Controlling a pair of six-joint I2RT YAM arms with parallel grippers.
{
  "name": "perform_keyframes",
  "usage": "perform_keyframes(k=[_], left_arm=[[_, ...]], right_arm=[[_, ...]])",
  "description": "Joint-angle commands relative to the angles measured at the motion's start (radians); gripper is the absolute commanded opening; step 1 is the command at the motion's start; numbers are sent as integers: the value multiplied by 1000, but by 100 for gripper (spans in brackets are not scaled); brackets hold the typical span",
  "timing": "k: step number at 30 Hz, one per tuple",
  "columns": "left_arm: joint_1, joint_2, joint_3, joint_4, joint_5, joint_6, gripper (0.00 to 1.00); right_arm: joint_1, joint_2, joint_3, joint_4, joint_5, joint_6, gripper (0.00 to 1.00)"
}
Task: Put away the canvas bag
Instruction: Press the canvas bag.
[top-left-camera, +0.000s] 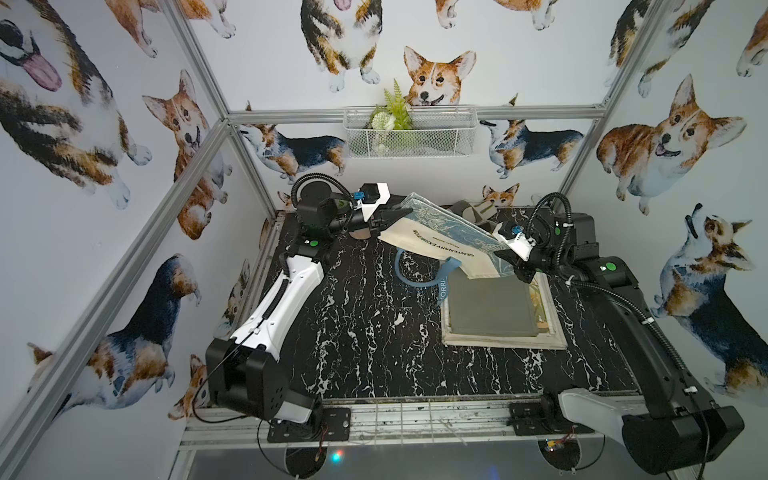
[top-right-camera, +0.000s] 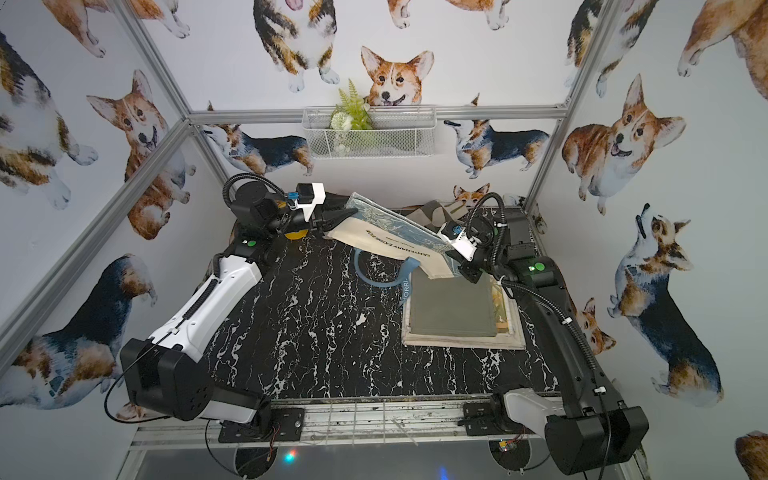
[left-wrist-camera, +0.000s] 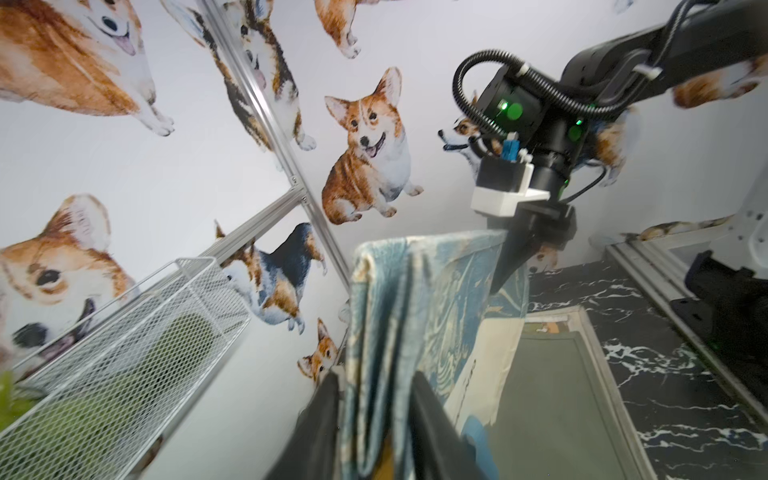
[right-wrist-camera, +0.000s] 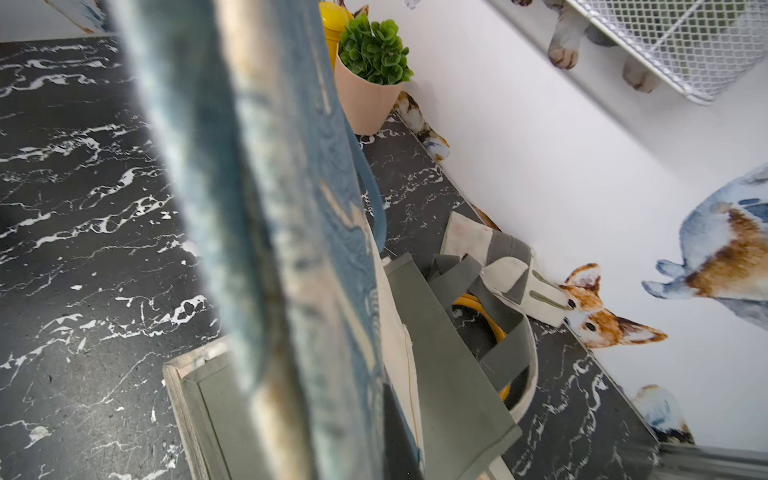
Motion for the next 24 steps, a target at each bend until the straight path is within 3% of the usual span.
perform_keyframes(k=[1,3,8,17,24], left_arm=[[-32,-40,36,-341,-150,331,58],[-55,-61,57,-438,-216,424,68],[-81,-97,67,-488,-265,469,76],[-127,-92,131,-572,-185,449,81],[-262,-5,268,-701,-321,568,81]], right_arm=[[1,55,111,-133,35,-74,0],[1,98,183,-221,59,-102,0],[1,179,291,-339,112,-134,0],[5,256,371,-401,105,-123,0],[18,267,377,-411,135,-125,0]])
